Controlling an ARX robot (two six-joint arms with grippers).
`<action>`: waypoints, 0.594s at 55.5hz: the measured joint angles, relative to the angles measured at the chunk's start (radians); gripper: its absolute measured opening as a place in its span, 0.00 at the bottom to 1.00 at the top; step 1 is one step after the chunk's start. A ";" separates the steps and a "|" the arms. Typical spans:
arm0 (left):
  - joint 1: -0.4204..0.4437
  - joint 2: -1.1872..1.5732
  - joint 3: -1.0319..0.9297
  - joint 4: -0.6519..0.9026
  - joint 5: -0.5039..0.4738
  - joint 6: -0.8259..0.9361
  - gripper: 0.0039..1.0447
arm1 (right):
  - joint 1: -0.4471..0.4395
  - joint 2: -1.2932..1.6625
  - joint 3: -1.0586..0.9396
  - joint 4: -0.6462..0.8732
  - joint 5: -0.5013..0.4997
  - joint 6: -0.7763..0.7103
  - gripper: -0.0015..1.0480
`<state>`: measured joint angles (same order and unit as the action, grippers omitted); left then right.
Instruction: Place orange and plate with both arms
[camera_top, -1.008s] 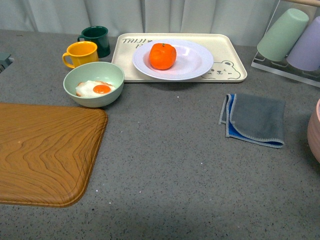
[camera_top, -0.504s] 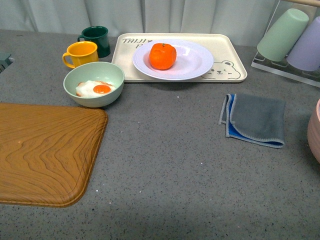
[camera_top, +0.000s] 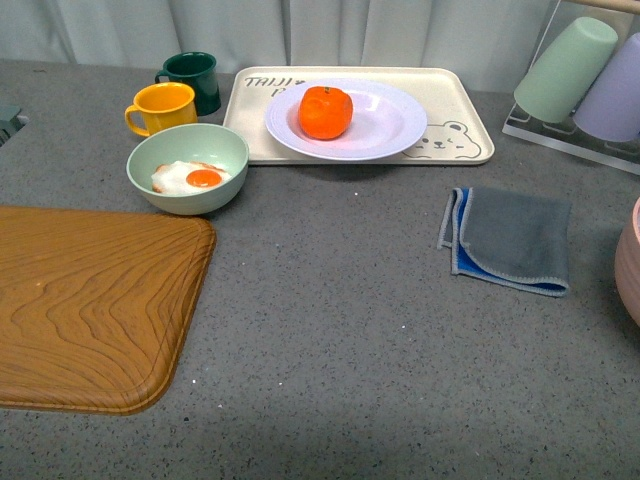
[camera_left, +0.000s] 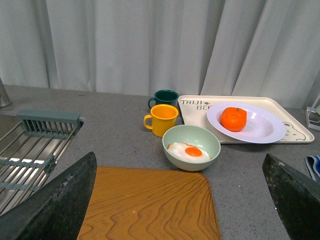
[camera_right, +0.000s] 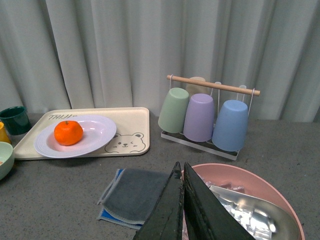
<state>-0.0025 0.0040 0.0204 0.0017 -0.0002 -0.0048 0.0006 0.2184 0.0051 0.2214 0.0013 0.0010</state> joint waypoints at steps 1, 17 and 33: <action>0.000 0.000 0.000 0.000 0.000 0.000 0.94 | 0.000 -0.006 0.000 -0.005 0.000 0.000 0.01; 0.000 0.000 0.000 0.000 0.000 0.000 0.94 | 0.000 -0.175 0.000 -0.209 -0.002 0.000 0.01; 0.000 0.000 0.000 0.000 0.000 0.000 0.94 | 0.000 -0.213 0.001 -0.220 -0.002 -0.001 0.17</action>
<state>-0.0025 0.0036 0.0204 0.0013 -0.0002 -0.0048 0.0006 0.0051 0.0059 0.0017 -0.0010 -0.0002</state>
